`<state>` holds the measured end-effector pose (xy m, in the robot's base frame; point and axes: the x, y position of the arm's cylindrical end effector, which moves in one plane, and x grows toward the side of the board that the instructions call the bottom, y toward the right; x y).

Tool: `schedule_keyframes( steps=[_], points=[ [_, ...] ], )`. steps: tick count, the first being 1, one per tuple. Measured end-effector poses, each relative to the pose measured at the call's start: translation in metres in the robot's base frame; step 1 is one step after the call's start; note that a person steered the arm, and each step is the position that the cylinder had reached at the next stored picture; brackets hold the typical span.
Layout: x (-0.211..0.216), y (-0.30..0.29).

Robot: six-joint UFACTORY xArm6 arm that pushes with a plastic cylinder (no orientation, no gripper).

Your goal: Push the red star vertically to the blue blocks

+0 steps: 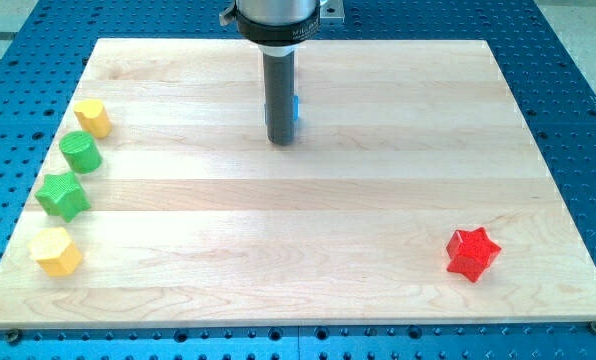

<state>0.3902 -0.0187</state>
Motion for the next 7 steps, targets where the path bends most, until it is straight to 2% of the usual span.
schedule_keyframes(
  steps=[1,2,4,5,6,7],
  points=[
    [0.014,0.027],
    [0.022,0.096],
    [0.126,0.266],
    [0.191,0.233],
    [0.155,0.125],
    [0.139,0.058]
  ],
)
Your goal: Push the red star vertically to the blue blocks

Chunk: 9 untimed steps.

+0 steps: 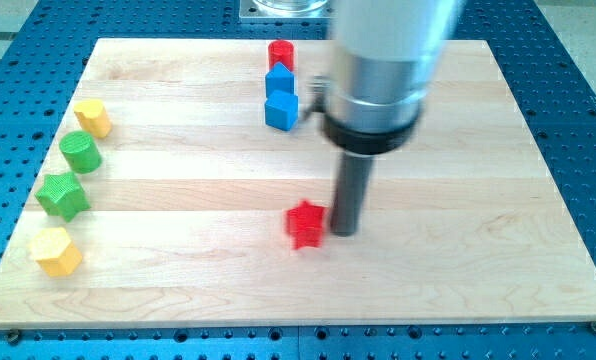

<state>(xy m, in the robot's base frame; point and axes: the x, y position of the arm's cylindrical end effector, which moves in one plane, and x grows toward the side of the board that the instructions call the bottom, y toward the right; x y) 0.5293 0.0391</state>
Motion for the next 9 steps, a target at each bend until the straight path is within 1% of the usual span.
schedule_keyframes(
  steps=[1,2,4,5,6,8,9],
  points=[
    [0.033,0.018],
    [0.032,-0.063],
    [-0.053,-0.044],
    [-0.001,-0.055],
    [-0.011,-0.081],
    [-0.063,-0.06],
    [-0.077,-0.055]
  ],
)
